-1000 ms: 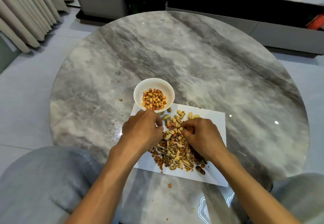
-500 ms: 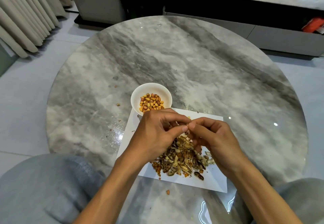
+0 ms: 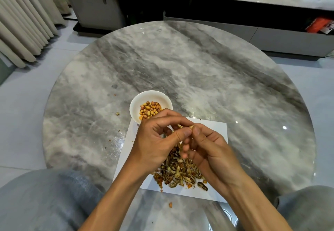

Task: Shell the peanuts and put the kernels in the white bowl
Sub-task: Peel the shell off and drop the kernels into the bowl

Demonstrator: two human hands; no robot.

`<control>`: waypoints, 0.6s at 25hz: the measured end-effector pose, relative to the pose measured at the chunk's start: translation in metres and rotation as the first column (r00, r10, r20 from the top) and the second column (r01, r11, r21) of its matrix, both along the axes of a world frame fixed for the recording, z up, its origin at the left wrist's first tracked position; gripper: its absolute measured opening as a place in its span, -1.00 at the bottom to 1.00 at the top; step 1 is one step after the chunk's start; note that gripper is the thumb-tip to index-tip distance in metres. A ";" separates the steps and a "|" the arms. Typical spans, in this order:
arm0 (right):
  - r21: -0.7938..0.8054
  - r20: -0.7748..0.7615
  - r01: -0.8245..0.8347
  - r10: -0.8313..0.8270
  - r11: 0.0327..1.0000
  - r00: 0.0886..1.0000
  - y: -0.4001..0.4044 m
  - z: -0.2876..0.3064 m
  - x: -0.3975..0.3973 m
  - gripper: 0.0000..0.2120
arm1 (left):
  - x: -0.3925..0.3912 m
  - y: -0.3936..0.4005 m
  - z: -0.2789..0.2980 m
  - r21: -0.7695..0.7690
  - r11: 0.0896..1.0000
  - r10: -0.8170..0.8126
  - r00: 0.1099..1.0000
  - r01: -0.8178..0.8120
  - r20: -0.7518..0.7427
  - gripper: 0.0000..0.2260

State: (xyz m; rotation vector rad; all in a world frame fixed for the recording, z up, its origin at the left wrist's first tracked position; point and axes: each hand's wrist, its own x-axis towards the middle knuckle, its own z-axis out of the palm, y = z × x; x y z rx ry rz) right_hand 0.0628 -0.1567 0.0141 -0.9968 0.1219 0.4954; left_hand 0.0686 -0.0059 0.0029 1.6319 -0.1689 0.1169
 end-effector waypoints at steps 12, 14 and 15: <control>-0.512 0.399 0.291 -0.077 0.808 0.914 0.004 -0.002 -0.005 -0.82 | -0.015 -0.027 -0.001 -0.313 0.937 0.055 0.952 -0.153 -0.302 -0.79; -0.514 0.376 0.310 -0.114 0.800 0.919 0.006 -0.001 -0.006 -0.84 | -0.015 -0.027 -0.005 -0.234 0.959 0.094 0.959 -0.159 -0.267 -0.80; -0.484 0.326 0.297 -0.146 0.823 0.934 0.007 0.000 -0.006 -0.86 | -0.015 -0.027 -0.005 -0.201 0.969 0.089 0.961 -0.144 -0.263 -0.81</control>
